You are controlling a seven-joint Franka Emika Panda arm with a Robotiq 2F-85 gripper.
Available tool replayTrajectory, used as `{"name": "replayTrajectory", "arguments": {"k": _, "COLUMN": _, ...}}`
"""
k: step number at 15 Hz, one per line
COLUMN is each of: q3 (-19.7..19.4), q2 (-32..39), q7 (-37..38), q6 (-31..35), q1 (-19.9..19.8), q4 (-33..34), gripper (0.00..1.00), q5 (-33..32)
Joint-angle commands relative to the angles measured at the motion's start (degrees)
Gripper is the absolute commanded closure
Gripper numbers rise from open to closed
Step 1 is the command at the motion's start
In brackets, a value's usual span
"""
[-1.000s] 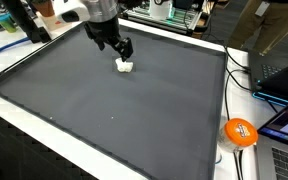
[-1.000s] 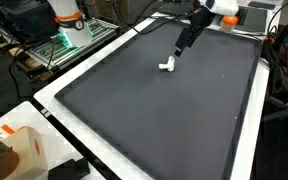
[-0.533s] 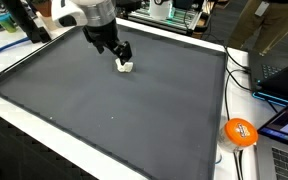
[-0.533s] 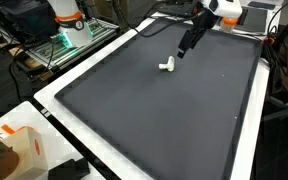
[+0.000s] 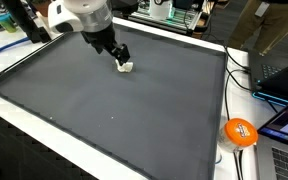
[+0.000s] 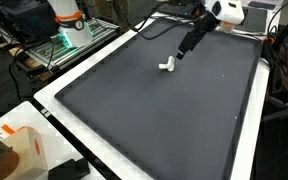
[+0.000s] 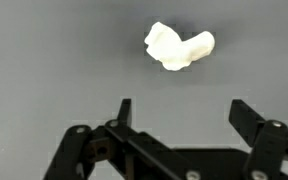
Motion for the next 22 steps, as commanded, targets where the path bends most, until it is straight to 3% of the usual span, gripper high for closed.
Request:
{"name": "replayTrajectory", "arguments": {"k": 1, "q3": -1.2, "q2": 3.9, "q7": 0.3, "q6": -4.2, "q1": 1.3, "q4": 5.4, "gripper": 0.0, "q5": 0.4}}
{"name": "replayTrajectory", "arguments": {"k": 22, "q3": -2.3, "q2": 17.1, "q7": 1.1, "q6": -16.3, "q1": 2.8, "q4": 23.7, "gripper": 0.0, "q5": 0.9}}
